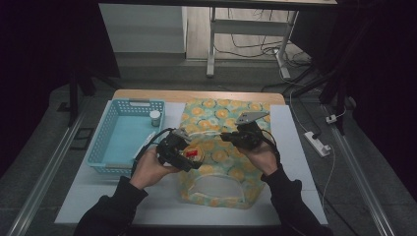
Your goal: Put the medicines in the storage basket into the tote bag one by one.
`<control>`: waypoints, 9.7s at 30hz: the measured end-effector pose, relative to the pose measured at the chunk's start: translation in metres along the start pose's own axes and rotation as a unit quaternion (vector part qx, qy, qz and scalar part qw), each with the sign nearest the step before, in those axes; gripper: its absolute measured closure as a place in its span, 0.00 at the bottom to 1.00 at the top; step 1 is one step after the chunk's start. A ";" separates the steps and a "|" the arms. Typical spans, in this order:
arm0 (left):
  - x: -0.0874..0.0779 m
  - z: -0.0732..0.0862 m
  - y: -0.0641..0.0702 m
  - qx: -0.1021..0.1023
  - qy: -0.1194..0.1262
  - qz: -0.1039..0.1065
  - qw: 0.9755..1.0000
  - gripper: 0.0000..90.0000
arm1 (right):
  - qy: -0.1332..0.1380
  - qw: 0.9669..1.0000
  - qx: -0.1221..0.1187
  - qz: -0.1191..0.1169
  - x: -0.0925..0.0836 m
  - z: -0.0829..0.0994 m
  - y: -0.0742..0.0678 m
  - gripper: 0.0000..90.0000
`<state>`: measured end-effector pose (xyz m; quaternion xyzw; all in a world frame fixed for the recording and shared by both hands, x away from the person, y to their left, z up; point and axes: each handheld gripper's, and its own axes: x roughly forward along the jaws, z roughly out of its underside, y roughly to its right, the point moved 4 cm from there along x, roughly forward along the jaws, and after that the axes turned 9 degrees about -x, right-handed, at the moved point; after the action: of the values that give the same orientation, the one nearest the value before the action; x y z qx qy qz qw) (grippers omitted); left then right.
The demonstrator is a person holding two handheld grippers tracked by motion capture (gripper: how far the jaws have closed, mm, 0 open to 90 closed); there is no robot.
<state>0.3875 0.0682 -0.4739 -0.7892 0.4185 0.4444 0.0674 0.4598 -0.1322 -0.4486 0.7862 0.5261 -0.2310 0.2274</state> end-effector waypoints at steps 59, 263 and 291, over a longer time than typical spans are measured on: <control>0.109 -0.049 -0.047 -0.050 -0.028 -0.072 0.996 0.22 | -0.020 1.000 0.000 -0.014 0.017 0.005 -0.009 1.00; -0.078 0.065 -0.156 -0.212 0.025 -0.170 0.962 0.80 | 0.008 1.000 0.009 -0.001 0.002 0.004 0.003 1.00; -0.099 0.025 -0.077 -0.109 0.056 -0.108 0.987 0.80 | 0.014 1.000 0.009 0.021 -0.005 0.002 0.010 1.00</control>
<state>0.4016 0.1888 -0.4338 -0.8562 0.2830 0.4322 0.0048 0.4669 -0.1406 -0.4459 0.8025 0.5103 -0.2195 0.2177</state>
